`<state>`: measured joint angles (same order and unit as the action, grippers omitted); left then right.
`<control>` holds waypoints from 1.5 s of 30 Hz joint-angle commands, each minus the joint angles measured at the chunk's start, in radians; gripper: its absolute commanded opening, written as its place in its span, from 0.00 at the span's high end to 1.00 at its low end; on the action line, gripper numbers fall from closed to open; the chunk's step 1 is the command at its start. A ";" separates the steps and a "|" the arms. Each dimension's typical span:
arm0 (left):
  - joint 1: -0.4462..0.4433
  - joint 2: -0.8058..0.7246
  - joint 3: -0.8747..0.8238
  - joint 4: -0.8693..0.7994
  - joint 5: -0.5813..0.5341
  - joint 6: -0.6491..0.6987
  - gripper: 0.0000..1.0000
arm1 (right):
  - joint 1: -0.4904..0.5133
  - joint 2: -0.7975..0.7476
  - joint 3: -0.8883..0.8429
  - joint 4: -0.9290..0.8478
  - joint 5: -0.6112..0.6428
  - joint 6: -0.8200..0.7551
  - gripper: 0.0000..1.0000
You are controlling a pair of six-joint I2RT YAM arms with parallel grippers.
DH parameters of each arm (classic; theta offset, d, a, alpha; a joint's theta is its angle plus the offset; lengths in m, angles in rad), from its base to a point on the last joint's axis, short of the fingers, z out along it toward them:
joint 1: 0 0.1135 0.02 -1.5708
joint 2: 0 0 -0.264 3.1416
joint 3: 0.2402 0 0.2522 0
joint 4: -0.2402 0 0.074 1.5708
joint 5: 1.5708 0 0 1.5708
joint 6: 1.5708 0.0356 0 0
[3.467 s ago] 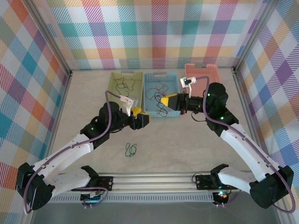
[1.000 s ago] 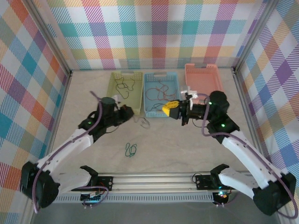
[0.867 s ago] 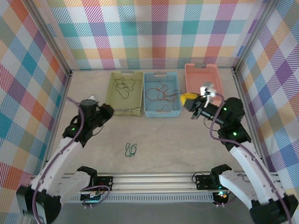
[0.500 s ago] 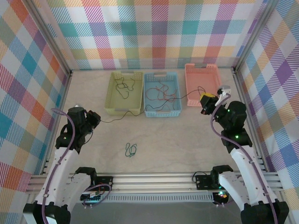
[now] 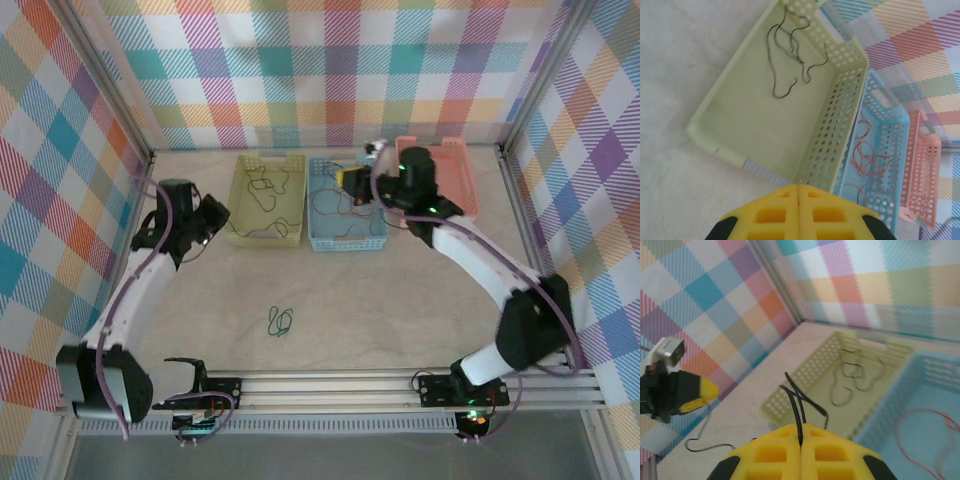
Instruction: Untangle the cables
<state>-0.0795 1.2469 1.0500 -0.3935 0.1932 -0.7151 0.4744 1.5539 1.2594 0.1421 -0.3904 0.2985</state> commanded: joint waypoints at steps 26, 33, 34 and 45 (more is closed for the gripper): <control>-0.035 0.162 0.144 -0.021 0.110 0.098 0.31 | 0.107 0.519 0.609 -0.189 -0.117 -0.177 0.49; -0.072 -0.167 -0.182 -0.005 0.182 0.088 0.27 | 0.139 0.182 0.029 -0.106 -0.507 -0.586 0.47; -0.074 -0.205 -0.215 -0.013 0.191 0.089 0.27 | 0.162 0.157 -0.022 -0.169 -0.518 -0.689 0.45; -0.080 -0.452 -0.422 -0.076 0.209 0.107 0.23 | 0.378 0.352 0.024 -0.558 -0.312 -1.208 0.33</control>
<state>-0.1555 0.8234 0.6514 -0.4477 0.3935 -0.6155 0.8371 1.8458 1.2335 -0.3138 -0.7509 -0.7273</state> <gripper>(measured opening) 0.764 0.668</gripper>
